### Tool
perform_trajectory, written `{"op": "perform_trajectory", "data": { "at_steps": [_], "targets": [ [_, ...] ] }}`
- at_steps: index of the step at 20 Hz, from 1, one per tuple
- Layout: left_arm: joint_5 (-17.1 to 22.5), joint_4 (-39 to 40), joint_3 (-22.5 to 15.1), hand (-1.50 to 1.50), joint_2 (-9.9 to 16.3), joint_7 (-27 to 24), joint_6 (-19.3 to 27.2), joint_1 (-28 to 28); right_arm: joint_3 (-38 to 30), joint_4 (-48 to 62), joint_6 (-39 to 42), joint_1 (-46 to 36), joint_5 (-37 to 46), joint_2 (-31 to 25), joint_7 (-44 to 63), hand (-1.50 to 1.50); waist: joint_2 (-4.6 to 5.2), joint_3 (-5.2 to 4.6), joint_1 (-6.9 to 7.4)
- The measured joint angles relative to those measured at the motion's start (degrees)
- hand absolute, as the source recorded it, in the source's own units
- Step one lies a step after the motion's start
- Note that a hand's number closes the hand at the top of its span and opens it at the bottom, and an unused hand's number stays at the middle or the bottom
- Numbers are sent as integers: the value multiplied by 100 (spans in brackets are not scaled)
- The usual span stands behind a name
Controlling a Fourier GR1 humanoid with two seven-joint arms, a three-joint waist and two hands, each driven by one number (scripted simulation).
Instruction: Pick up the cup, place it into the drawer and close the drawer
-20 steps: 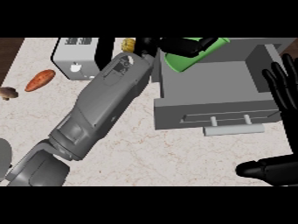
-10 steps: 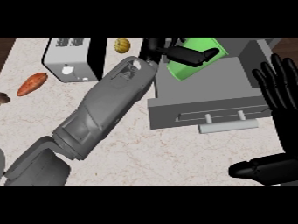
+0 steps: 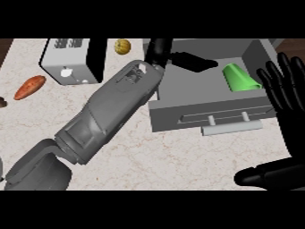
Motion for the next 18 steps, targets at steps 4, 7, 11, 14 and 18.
{"op": "perform_trajectory", "data": {
  "at_steps": [4, 7, 11, 14, 18],
  "targets": [
    [332, -208, 72, -150, -1, -321, -103, 59, -22, -10, 82, 88, -172, 25, -44, -150, -13, -2, 64],
    [582, -369, 205, -150, 0, -573, -191, 41, -109, -86, 131, 131, -388, -31, 92, -150, -40, -4, 151],
    [787, -613, 402, -150, 1, -658, -360, 72, -248, -62, 246, 162, -587, -143, 129, 150, -92, -5, 367],
    [835, -976, 550, -150, 98, -559, -365, 264, -290, -209, 349, 246, -634, -278, 211, 150, -140, -7, 530],
    [878, -1485, 704, -150, 399, -474, -384, 633, -289, -368, 722, 405, -476, -663, 235, 150, -180, -12, 667]
  ]
}}
